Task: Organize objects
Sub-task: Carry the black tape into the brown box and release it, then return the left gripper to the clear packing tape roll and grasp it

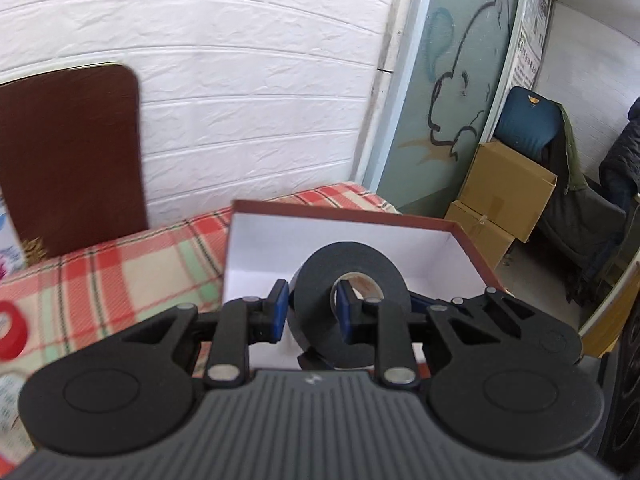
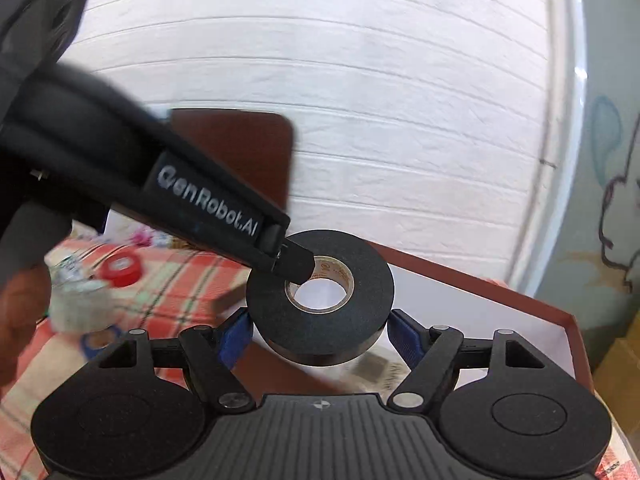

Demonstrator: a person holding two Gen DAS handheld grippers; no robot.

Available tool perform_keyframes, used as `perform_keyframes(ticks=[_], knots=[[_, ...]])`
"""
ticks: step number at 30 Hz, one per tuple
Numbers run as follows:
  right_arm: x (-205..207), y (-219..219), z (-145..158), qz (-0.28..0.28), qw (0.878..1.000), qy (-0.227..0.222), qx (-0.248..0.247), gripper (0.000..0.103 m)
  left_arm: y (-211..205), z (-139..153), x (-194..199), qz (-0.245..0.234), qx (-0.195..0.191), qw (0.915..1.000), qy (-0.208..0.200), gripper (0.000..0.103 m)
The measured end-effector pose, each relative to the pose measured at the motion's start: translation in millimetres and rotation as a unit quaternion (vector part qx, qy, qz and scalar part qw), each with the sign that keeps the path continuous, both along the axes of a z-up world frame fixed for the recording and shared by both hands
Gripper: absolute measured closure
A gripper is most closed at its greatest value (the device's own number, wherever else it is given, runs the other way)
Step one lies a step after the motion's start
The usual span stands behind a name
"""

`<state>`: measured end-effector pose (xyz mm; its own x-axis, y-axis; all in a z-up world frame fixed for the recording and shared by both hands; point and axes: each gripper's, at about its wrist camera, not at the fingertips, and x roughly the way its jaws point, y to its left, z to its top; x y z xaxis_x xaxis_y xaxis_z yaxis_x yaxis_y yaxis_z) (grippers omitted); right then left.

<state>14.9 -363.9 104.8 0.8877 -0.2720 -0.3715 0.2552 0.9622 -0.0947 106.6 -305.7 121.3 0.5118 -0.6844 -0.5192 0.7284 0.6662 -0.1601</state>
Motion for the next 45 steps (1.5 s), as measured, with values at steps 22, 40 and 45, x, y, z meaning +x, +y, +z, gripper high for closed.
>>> perform_keyframes(ticks=[22, 40, 45], knots=[[22, 20, 9, 0.041, 0.996, -0.004, 0.079, 0.018, 146, 0, -11, 0.163, 0.005, 0.9849, -0.059, 0.039], [95, 171, -38, 0.165, 0.982, 0.081, 0.041, 0.023, 324, -52, 19, 0.327, 0.040, 0.9439, 0.023, 0.040], [110, 178, -39, 0.165, 0.982, 0.083, 0.037, 0.022, 324, -54, 27, 0.286, -0.010, 0.9550, 0.077, 0.043]])
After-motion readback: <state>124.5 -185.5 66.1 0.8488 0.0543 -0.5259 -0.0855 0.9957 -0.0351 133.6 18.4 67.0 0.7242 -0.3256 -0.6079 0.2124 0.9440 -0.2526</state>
